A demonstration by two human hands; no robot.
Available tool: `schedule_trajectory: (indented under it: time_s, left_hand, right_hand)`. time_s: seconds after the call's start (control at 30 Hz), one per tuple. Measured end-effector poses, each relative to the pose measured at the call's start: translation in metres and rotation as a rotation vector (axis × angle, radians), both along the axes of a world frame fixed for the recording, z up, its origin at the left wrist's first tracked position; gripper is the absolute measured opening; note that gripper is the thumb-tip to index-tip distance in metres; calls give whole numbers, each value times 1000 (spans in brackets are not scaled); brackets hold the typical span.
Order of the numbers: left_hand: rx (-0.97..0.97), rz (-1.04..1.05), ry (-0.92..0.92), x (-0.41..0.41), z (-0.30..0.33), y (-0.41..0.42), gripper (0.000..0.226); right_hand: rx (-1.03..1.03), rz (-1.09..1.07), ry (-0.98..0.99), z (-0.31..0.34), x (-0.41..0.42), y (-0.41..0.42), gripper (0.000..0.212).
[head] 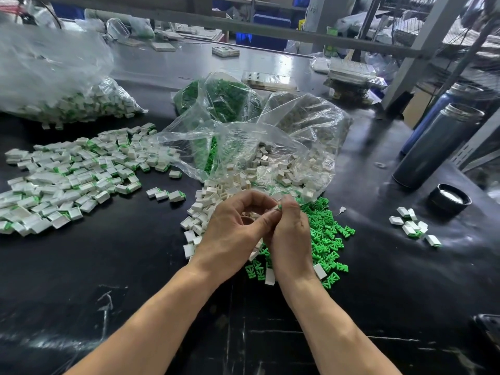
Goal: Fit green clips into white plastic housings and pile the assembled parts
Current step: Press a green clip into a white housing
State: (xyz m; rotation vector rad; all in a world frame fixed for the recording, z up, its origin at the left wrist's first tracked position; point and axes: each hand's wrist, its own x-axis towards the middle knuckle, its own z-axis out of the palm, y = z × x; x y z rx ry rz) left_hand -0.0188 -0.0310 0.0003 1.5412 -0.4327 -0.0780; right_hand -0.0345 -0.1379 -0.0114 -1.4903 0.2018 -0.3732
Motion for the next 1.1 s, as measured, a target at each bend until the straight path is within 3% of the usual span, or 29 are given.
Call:
schedule_trajectory:
  time_s: [0.13, 0.43, 0.6, 0.9, 1.1]
  left_hand:
    - [-2, 72, 6, 4, -1, 5, 8]
    - [50, 152, -26, 9, 4, 13, 9]
    - [138, 171, -71, 8, 4, 13, 21]
    - [467, 281, -346, 7, 5, 19, 17]
    - [556, 446, -335, 22, 7, 41, 18]
  right_hand:
    - [-119, -20, 24, 1, -5, -8, 64]
    - [-160, 39, -130, 4, -5, -15, 7]
    - [-198, -3, -105, 5, -7, -16, 11]
    - [-259, -35, -38, 8, -9, -16, 14]
    - [-246, -105, 5, 5, -7, -23, 20]
